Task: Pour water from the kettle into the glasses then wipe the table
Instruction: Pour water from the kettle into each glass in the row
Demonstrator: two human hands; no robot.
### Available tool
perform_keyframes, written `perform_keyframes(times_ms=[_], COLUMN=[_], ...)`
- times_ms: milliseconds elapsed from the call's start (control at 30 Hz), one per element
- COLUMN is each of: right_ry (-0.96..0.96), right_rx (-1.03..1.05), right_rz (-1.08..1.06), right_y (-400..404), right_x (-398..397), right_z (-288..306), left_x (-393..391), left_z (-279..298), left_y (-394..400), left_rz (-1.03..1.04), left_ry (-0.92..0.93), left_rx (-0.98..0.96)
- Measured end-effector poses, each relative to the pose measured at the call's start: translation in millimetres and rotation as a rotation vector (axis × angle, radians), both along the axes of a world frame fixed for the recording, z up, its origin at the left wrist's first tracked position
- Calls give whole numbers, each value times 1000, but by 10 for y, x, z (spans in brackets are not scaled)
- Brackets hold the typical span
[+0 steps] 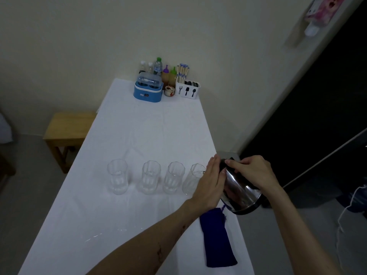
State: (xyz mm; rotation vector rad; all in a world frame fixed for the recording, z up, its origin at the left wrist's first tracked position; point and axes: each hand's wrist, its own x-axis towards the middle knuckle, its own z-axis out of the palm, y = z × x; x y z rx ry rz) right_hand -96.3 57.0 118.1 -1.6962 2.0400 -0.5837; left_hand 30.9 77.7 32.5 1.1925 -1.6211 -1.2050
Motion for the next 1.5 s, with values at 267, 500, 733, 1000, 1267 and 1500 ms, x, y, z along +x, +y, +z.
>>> perform_keyframes(times_ms=[267,500,733,1000,1267,1500], right_ry=[-16,-11,15,25,17,42], right_rx=[10,17,10,-7,-17,-17], right_rz=[-16,-24,4,10,11,10], right_y=[-23,-28,-32,-18,-16,-22], right_x=[2,3,-1,15,29,13], right_z=[-6,18,97,168,251,260], left_x=[7,3,-4,10,-2,-12], left_z=[11,37,98,179,190,199], left_y=[7,14,16,29,-3,1], left_rz=[0,3,13,24,30,41], left_ry=[3,9,28,45,41,62], left_rx=[9,4,-2,-26,-62,-70])
